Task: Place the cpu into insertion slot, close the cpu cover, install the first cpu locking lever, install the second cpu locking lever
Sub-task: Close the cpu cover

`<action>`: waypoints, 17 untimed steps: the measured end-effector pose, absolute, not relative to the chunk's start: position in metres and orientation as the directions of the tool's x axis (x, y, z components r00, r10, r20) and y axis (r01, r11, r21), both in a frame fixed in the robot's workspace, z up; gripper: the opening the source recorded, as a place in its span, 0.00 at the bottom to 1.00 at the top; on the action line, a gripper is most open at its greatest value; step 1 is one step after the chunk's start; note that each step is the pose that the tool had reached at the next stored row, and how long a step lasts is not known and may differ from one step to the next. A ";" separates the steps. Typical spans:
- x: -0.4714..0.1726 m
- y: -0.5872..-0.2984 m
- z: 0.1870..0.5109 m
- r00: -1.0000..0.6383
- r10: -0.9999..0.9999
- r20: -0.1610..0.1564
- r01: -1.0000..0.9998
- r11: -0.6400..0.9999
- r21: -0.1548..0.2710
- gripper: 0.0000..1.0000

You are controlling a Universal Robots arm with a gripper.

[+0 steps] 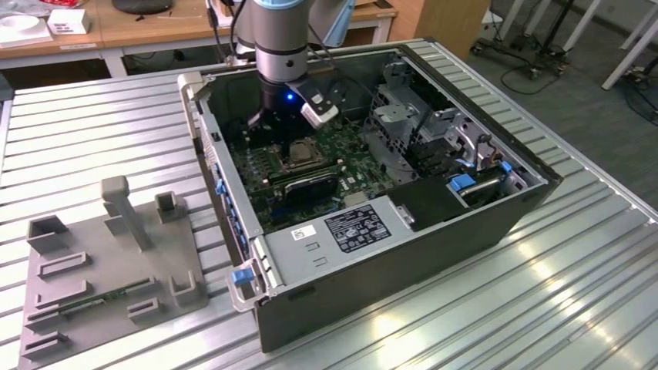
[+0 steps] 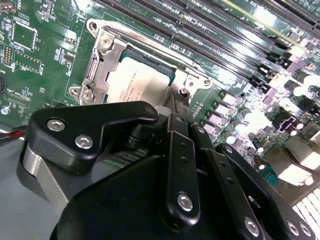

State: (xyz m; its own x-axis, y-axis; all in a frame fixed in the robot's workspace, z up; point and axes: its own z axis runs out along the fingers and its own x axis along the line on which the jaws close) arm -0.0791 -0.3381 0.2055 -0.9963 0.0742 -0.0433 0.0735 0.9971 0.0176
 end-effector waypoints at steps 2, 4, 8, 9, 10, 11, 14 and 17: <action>-0.079 -0.338 0.208 -0.996 0.074 -0.043 0.073 0.997 0.018 0.11; -0.079 -0.338 0.211 -0.996 0.074 -0.043 0.073 0.997 0.018 0.11; -0.079 -0.338 0.219 -0.996 0.074 -0.043 0.073 0.997 0.018 0.11; -0.079 -0.338 0.221 -0.996 0.074 -0.043 0.073 0.997 0.018 0.11; -0.079 -0.338 0.224 -0.996 0.074 -0.043 0.073 0.997 0.018 0.11; -0.079 -0.338 0.226 -0.996 0.074 -0.043 0.073 0.997 0.017 0.11; -0.079 -0.338 0.232 -0.996 0.074 -0.043 0.073 0.997 0.017 0.11; -0.079 -0.338 0.237 -0.996 0.074 -0.043 0.073 0.997 0.018 0.11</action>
